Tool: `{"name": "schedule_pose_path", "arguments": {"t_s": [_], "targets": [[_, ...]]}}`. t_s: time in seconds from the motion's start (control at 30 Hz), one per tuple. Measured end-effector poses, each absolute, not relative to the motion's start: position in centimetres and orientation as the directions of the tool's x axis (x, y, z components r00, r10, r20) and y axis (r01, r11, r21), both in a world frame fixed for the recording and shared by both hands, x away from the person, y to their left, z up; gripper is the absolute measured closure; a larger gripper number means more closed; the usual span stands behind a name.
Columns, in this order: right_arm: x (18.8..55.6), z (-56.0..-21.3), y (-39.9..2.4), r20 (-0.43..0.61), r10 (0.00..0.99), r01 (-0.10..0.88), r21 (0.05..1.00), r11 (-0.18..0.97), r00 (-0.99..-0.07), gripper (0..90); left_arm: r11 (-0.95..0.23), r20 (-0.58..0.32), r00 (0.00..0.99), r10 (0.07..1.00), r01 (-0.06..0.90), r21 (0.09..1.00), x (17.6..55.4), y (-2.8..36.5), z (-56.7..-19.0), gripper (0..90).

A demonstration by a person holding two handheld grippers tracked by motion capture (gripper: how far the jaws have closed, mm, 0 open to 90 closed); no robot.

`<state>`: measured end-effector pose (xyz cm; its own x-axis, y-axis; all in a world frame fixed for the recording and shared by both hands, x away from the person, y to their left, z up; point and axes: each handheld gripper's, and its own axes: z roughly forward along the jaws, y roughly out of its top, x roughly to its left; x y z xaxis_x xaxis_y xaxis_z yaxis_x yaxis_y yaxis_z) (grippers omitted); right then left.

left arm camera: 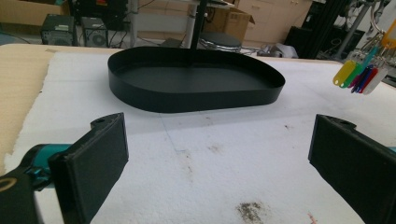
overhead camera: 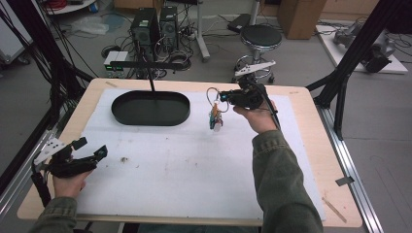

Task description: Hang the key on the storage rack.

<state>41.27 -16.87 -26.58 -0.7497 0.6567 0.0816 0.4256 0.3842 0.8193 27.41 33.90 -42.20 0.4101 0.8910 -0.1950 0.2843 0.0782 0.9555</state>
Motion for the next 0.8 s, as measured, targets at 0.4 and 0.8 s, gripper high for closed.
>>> {"name": "schedule_pose_path", "arguments": {"t_s": [0.4,0.8], "targets": [[42.0,-26.2,-14.6,0.074,0.622,0.404,0.818,0.409,-0.780,87.1,0.081,-0.196,0.407,0.892,0.283,0.956,27.5,34.0,-42.2,5.3],[43.2,-25.2,-11.8,0.057,0.589,0.381,0.811,0.444,-0.806,87.1,0.089,-0.204,0.407,0.891,0.283,0.955,27.5,34.0,-42.2,5.3]]}}
